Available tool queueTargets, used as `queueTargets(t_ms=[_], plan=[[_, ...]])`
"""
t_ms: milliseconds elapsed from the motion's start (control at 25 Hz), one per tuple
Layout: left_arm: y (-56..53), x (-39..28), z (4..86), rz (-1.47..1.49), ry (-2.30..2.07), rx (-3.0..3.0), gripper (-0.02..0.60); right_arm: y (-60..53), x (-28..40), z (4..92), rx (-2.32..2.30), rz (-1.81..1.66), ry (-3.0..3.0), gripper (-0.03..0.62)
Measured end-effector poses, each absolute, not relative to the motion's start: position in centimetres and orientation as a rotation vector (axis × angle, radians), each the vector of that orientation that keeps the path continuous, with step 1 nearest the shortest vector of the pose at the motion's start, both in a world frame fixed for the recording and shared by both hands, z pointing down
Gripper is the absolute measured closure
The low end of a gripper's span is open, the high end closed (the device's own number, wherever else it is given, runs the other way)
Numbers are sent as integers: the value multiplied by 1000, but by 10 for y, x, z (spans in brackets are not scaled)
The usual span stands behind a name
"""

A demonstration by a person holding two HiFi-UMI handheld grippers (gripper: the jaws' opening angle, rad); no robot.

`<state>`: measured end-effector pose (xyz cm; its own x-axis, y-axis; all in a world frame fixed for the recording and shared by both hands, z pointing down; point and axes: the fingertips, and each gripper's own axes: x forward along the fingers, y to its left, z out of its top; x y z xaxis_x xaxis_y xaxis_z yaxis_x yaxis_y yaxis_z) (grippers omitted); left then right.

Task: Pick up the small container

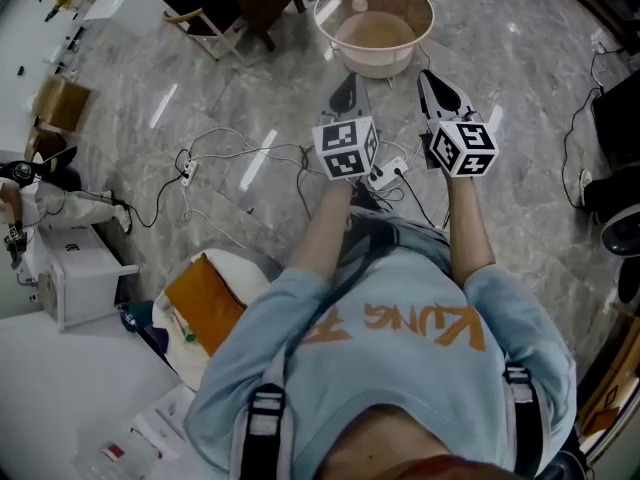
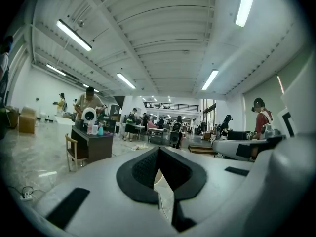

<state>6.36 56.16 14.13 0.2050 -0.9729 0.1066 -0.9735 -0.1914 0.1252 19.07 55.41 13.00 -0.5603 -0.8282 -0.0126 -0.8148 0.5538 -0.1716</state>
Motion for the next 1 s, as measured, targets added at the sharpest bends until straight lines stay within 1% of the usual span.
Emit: queueTargets(t_ms=[280, 520, 680, 880, 1000], plan=[[525, 53, 141, 10, -1894, 2302, 558, 526, 215, 119, -1485, -184, 2649, 582], [489, 58, 144, 62, -1865, 2372, 558, 488, 219, 128, -1534, -191, 2614, 582], [440, 51, 156, 75, -1840, 2394, 558, 443, 207, 139, -1534, -184, 2624, 582], [365, 10, 180, 103, -1860, 2310, 558, 371, 184, 169, -1560, -284, 2641, 582], [308, -9, 201, 181, -1828, 2285, 558, 318, 165, 191, -1567, -356, 2623, 580]])
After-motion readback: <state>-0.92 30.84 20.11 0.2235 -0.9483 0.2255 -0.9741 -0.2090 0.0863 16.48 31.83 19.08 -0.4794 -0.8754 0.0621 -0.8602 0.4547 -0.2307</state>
